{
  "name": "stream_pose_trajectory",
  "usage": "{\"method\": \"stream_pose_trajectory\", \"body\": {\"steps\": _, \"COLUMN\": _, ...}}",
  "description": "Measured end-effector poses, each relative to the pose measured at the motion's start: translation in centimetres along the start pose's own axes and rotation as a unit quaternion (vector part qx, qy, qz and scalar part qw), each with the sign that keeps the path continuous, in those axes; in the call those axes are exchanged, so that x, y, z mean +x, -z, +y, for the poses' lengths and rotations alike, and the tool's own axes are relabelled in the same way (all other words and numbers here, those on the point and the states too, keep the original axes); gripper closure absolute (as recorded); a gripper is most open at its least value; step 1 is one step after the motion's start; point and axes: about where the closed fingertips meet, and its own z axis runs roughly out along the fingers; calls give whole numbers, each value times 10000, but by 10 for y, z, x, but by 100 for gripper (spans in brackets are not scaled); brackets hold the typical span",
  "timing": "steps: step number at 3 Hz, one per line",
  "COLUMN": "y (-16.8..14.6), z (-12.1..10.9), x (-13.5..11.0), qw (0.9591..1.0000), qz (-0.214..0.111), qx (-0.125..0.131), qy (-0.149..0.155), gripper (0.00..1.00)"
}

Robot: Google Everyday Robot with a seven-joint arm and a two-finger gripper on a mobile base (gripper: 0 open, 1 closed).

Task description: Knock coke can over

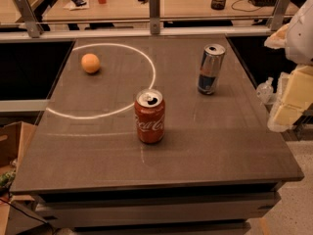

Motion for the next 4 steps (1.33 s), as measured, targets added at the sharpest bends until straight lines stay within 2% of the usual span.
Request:
{"method": "stream_pose_trajectory", "body": {"steps": 1, "y": 0, "z": 0, "x": 0, "qw": 10000, "qz": 0, "qx": 1, "qy": 0, "gripper": 0}}
{"method": "stream_pose_trajectory", "body": {"steps": 2, "y": 2, "z": 7, "x": 1, "qw": 9983, "qz": -359, "qx": -34, "qy": -465, "gripper": 0}}
{"method": "stream_pose_trajectory", "body": {"steps": 3, "y": 5, "z": 32, "x": 0, "qw": 9836, "qz": -1033, "qx": -7, "qy": -1479, "gripper": 0}}
{"method": "stream_pose_trajectory", "body": {"steps": 4, "y": -31, "z": 57, "x": 16, "qw": 9563, "qz": -1698, "qx": -118, "qy": -2379, "gripper": 0}}
